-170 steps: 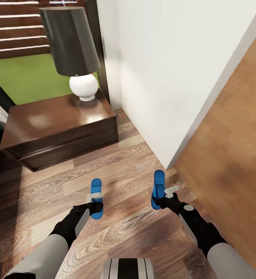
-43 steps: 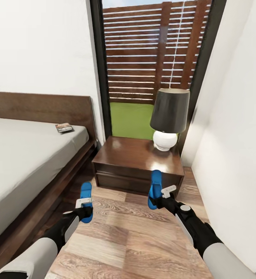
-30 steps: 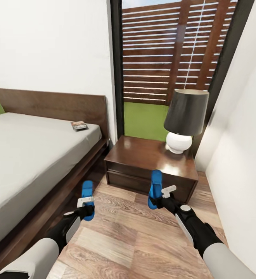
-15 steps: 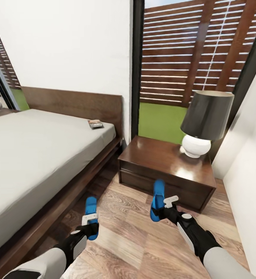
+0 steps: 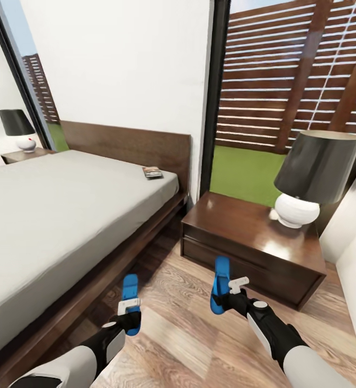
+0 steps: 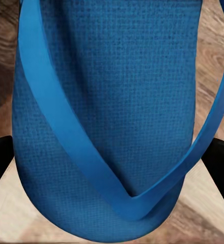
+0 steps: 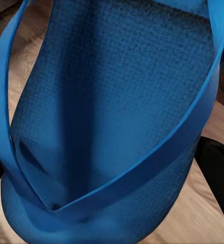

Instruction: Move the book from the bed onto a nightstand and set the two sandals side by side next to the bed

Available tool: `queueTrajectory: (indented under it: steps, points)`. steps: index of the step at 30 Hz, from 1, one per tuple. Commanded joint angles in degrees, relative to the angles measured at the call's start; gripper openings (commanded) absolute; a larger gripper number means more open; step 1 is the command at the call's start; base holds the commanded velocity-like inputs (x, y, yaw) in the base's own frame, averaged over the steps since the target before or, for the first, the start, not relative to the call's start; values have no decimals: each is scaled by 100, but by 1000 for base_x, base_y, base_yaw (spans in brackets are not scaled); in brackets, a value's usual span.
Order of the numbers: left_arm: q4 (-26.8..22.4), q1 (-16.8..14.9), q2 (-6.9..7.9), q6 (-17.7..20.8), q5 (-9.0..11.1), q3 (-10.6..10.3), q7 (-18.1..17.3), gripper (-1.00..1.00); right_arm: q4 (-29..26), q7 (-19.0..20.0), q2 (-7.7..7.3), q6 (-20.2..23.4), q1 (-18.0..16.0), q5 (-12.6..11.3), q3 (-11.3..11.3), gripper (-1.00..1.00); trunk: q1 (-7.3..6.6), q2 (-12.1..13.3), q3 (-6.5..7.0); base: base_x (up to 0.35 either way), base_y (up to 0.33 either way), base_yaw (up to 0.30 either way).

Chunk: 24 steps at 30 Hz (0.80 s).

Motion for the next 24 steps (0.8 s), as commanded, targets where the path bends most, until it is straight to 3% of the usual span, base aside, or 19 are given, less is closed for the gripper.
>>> queueTrajectory:
  steps: [1, 14, 24]
  points:
    - [2, 1, 1, -1, -1, 1, 5, -100, 2, -1, 3, 1, 0, 1, 2, -100, 0, 0, 5, -7, -53, 216]
    - [0, 0, 8, 13, 15, -7, 30, -100, 19, 18, 7, -49, 0, -3, 17, -100, 0, 0, 48, -79, -244, 234]
    - [8, -1, 25, 14, 3, -7, 21, -100, 18, 27, 7, -50, 0, -3, 9, -100, 0, 0, 69, -8, -33, 240]
